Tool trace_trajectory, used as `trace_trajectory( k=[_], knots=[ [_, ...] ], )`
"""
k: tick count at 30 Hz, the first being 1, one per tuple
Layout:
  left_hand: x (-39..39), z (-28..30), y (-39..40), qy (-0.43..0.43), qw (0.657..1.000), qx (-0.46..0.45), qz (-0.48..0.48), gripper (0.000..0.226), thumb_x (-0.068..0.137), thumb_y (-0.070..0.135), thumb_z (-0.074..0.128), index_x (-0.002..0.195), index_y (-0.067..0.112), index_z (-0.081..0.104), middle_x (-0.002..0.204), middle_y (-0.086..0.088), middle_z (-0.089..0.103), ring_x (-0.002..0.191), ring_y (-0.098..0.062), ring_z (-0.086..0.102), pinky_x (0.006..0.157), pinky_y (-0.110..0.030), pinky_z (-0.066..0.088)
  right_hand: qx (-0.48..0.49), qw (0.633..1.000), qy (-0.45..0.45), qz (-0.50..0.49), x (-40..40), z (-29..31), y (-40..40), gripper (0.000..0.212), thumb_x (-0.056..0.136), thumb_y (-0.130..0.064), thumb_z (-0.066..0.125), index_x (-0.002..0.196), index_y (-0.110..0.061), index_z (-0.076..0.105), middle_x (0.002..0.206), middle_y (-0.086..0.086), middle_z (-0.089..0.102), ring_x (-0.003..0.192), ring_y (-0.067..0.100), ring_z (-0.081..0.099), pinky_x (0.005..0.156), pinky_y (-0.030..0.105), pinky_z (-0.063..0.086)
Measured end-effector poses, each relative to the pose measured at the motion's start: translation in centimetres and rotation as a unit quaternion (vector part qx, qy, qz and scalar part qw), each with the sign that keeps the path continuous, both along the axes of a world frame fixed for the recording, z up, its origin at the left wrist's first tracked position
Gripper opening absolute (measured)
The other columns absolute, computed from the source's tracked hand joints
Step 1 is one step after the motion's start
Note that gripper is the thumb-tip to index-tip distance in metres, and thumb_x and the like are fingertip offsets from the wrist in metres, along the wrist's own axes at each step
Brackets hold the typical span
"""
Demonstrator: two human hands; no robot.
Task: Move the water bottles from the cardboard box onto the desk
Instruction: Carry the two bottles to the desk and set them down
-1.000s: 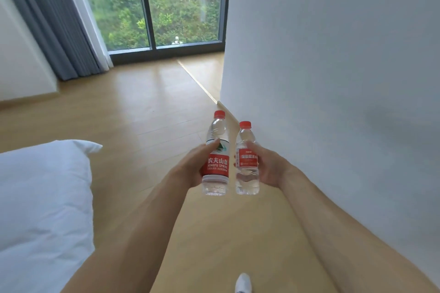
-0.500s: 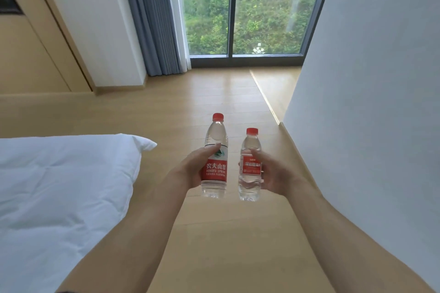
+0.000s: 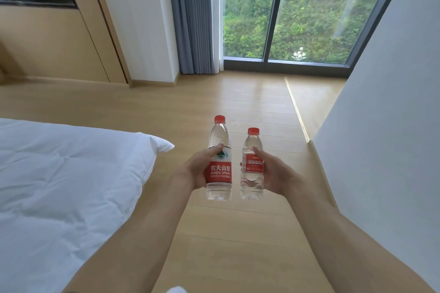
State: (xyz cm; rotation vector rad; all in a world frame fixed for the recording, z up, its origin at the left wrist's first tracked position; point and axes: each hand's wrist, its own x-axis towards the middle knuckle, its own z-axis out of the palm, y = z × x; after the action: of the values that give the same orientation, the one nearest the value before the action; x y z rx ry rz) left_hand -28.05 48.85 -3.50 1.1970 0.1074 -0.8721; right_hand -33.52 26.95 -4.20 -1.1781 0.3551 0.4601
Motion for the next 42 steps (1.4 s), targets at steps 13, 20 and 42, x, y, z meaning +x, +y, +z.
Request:
trace_trajectory(
  k=[13,20,42],
  knots=[
    [17.7,-1.5,-0.9,-0.023,0.999,-0.027,0.015,0.053,0.094,0.048,0.064,0.131,0.01,0.061,0.12,-0.018,0.072,0.107,-0.036,0.071,0.092,-0.049,0.058,-0.017,0.999,-0.022,0.018,18.7,-0.4,1.1,0.046,0.094,-0.047,0.065,0.119,-0.009,0.064,0.094,0.009,0.072,0.087,0.026,0.071,0.072,0.045,0.058],
    [30.1,0.2,0.8,-0.04,0.999,-0.012,0.027,0.048,0.095,0.044,0.066,0.126,0.008,0.063,0.114,-0.019,0.074,0.096,-0.033,0.074,0.079,-0.043,0.062,-0.041,0.998,-0.036,0.031,31.9,1.1,2.8,0.052,0.082,-0.053,0.075,0.113,-0.011,0.067,0.093,0.008,0.071,0.085,0.024,0.07,0.069,0.041,0.057],
    [60.0,-0.2,4.9,-0.034,0.972,0.033,0.232,0.053,0.095,0.033,0.069,0.136,0.003,0.054,0.102,-0.018,0.071,0.078,-0.031,0.071,0.07,-0.042,0.06,-0.002,0.984,-0.043,0.172,67.8,-1.4,7.1,0.048,0.085,-0.045,0.072,0.114,-0.009,0.061,0.089,0.01,0.07,0.08,0.026,0.068,0.067,0.042,0.055]
  ],
)
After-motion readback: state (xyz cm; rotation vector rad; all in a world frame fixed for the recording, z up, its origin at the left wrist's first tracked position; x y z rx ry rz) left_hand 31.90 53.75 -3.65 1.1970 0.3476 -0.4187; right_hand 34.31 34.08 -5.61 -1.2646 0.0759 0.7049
